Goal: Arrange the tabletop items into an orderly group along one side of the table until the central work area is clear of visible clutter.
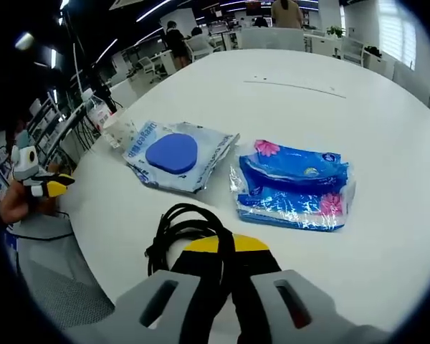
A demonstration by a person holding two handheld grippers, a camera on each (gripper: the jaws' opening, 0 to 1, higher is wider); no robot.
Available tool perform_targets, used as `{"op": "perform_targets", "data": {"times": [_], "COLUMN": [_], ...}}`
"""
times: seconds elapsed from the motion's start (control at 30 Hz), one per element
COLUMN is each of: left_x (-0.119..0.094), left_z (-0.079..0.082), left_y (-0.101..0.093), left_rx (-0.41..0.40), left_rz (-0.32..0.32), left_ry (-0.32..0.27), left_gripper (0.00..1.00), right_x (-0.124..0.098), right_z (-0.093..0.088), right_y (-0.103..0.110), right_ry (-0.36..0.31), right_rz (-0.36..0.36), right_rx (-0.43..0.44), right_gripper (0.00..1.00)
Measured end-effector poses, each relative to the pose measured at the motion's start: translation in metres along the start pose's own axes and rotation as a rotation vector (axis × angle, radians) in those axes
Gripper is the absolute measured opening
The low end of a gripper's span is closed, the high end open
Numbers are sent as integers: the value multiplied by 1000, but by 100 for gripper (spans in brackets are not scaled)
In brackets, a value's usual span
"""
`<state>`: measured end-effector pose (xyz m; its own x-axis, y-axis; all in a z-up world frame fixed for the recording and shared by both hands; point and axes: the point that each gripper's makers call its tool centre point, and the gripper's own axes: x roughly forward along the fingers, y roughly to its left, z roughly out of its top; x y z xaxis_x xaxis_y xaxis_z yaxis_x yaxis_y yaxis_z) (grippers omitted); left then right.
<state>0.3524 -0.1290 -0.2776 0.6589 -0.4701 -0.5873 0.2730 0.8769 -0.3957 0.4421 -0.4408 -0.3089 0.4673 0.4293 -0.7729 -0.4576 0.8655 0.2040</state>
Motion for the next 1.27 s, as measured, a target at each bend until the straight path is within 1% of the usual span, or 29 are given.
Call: {"op": "perform_targets", "data": {"times": [0.1, 0.17, 0.23, 0.3, 0.37, 0.43, 0.47, 0.5, 0.6, 0.67, 0.73, 0.8, 0.87, 1.03, 1.27], "left_x": [-2, -3, -3, -3, -3, -1, -1, -1, 0, 0, -1, -1, -1, 1, -1], "left_z": [1, 0, 0, 0, 0, -1, -1, -1, 1, 1, 1, 0, 1, 1, 0], "left_y": [2, 4, 4, 5, 4, 5, 5, 5, 4, 5, 5, 5, 3, -4, -4], "left_rx": [-3, -9, -14, -16, -12, -5, -3, -3, 1, 10, 15, 10, 11, 61, 66], "left_rz": [4, 6, 6, 7, 5, 2, 1, 0, -5, -6, -9, -15, -21, -38, -51], "left_ry": [-7, -9, -11, -12, -11, -5, -3, -2, -6, -6, -6, -7, -8, 10, 14], "left_gripper": [30, 29, 29, 29, 29, 29, 29, 29, 30, 30, 31, 32, 32, 34, 36], "right_x": [0, -1, -2, -6, -10, -13, -16, -18, -30, -35, -45, -49, -54, -66, -71], "right_z": [0, 2, 2, 3, 4, 6, 9, 11, 11, 11, 7, 5, -2, -18, -30], "right_y": [0, 2, 4, 4, 5, 8, 13, 15, 20, 22, 29, 31, 33, 36, 41], "right_ry": [4, 0, -6, -7, -13, -32, -53, -66, -91, -99, -114, -128, -132, -136, -131], "right_rz": [-1, 9, 17, 9, 13, 32, 61, 70, 81, 81, 89, 90, 85, 60, 48], "right_rx": [-10, -3, -5, -47, -53, -66, -82, -93, -131, -143, -158, -156, -147, -116, -91], "right_gripper": [3, 9, 12, 12, 15, 19, 21, 22, 25, 28, 31, 33, 35, 39, 42]}}
